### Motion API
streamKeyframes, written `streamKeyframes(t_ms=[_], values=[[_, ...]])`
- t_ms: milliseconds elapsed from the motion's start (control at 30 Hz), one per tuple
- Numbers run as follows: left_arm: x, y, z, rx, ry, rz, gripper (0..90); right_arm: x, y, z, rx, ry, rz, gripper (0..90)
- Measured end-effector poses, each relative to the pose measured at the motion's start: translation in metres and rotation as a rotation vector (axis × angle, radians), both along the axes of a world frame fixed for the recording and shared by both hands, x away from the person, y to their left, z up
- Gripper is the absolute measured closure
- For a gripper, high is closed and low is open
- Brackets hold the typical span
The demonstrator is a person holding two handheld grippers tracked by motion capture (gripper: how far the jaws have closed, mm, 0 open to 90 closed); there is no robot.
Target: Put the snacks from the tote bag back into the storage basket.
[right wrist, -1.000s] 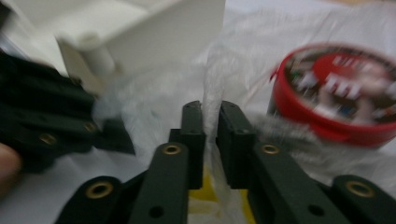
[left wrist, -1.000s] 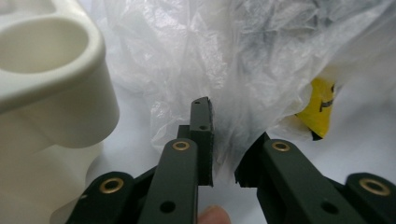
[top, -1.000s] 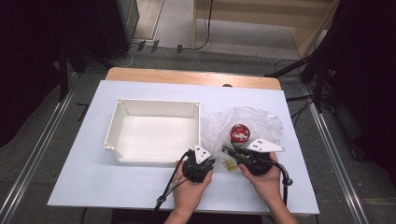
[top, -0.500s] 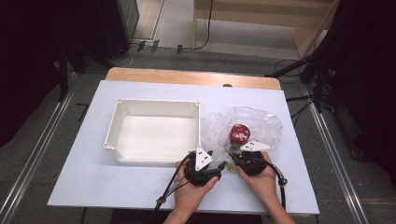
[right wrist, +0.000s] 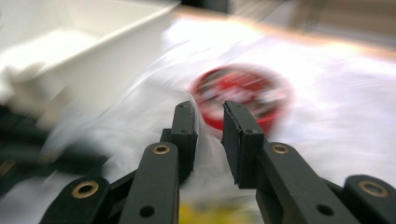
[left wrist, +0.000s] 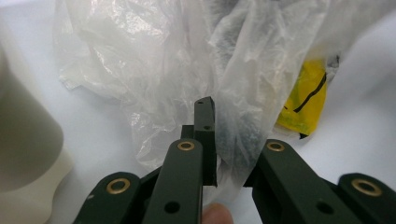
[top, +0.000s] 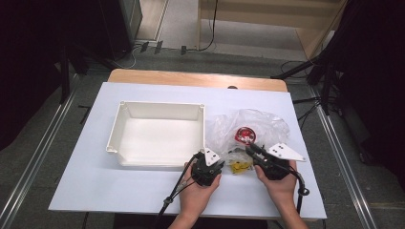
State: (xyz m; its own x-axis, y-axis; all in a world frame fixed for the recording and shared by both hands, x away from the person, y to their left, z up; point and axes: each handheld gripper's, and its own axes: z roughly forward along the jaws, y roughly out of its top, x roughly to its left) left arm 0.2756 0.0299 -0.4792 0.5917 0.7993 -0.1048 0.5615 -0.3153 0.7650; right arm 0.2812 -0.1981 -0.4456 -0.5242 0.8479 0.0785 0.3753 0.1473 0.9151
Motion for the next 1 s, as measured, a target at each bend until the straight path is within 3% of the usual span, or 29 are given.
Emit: streamKeyframes(t_ms=[100, 133, 233, 333, 467, 600, 667, 733, 800, 867, 933, 1000], values=[[0.0, -0.002, 0.0, 0.017, -0.005, -0.004, 84.6, 0.002, -0.015, 0.001, 0.069, -0.005, -0.105, 73.7], [0.0, -0.002, 0.0, 0.02, -0.006, -0.005, 84.4, 0.006, -0.018, -0.005, 0.055, 0.023, -0.143, 73.0], [0.0, -0.003, -0.001, 0.024, -0.004, -0.002, 84.4, 0.011, -0.019, -0.013, 0.04, 0.056, -0.171, 73.0], [0.0, -0.002, 0.0, 0.024, -0.001, -0.001, 84.3, 0.014, -0.022, -0.018, 0.047, 0.093, -0.171, 73.5], [0.0, -0.001, 0.0, 0.019, -0.003, -0.001, 83.8, 0.01, -0.024, -0.019, 0.064, 0.12, -0.156, 81.2], [0.0, 0.0, 0.0, 0.012, -0.002, 0.006, 83.9, 0.001, -0.023, -0.026, 0.039, 0.177, -0.092, 86.1], [0.0, 0.0, 0.0, 0.009, -0.005, 0.01, 84.3, -0.004, -0.027, -0.029, 0.053, 0.215, -0.044, 86.0], [-0.001, 0.0, 0.0, 0.006, -0.006, 0.018, 84.8, -0.012, -0.036, -0.03, 0.086, 0.202, 0.021, 79.8], [0.0, 0.0, 0.0, 0.008, -0.003, 0.017, 84.9, -0.015, -0.039, -0.029, 0.092, 0.186, 0.031, 74.7], [0.0, 0.0, 0.0, 0.01, -0.004, 0.015, 84.9, -0.021, -0.045, -0.024, 0.123, 0.128, 0.07, 62.6], [0.0, 0.0, 0.0, 0.014, -0.007, 0.012, 84.9, -0.025, -0.047, -0.017, 0.157, 0.081, 0.073, 53.1], [-0.001, -0.001, 0.0, 0.013, -0.009, 0.015, 84.9, -0.028, -0.049, -0.009, 0.221, 0.033, 0.054, 51.8]])
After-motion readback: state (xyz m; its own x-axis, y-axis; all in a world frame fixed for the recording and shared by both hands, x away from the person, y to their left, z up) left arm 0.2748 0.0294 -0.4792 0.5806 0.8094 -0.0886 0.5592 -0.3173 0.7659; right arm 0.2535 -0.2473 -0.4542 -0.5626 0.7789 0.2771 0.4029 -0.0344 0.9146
